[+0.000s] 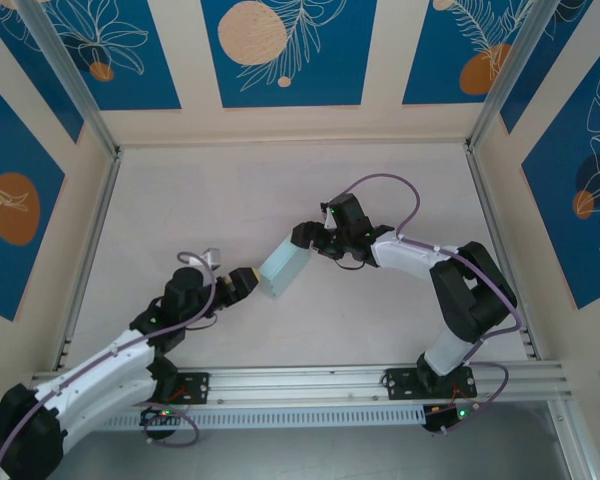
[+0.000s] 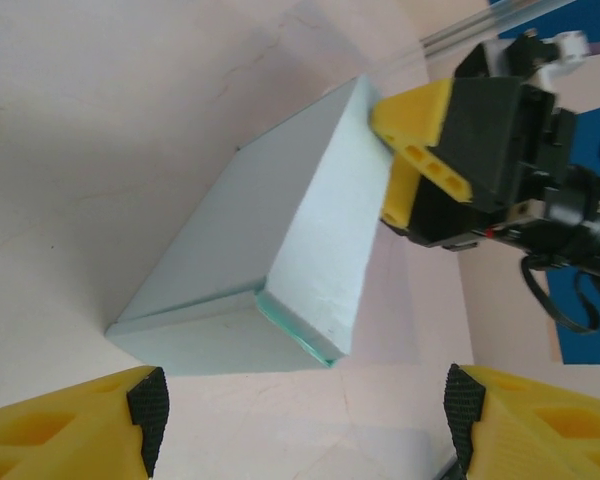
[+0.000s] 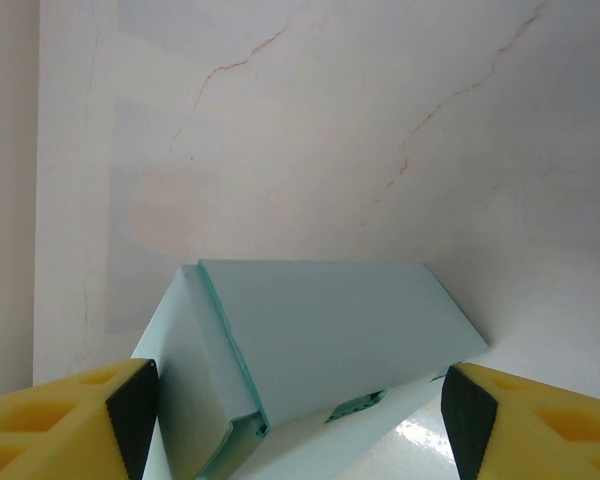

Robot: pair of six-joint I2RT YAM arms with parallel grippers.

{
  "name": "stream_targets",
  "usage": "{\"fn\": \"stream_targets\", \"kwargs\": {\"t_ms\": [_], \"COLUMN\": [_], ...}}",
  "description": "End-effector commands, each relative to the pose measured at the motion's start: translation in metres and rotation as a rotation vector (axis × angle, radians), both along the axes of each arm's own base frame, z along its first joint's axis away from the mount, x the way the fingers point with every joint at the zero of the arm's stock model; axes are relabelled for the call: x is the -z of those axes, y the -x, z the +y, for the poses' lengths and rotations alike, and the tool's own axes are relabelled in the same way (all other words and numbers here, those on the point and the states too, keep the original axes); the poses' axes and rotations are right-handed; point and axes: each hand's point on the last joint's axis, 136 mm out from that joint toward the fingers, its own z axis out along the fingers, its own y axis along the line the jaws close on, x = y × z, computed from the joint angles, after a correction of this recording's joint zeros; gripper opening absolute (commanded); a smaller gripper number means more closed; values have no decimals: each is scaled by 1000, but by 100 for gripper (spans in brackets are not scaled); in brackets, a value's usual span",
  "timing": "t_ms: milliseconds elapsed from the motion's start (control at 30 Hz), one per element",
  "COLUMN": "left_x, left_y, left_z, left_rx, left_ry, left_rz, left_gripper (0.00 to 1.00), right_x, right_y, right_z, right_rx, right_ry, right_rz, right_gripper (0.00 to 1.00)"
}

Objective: Fold the paper box

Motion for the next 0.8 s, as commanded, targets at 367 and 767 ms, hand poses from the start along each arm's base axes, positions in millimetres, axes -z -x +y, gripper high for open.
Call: {"fn": "stream_targets", "kwargs": {"t_ms": [367,767], "left_x": [21,63], "left_y": [-16,-2], "left_z": [-17,-13], "left_rx": [31,40], "left_ry": [-53,-129], "left_rz": [35,147], "left_gripper": [63,57], "right_x": [59,62], "right_y": [32,36], "right_z": [-32,-33], "right_rx": [36,41], "right_ry": [174,176], "right_rz": [160,169], "right_gripper": [75,74]}}
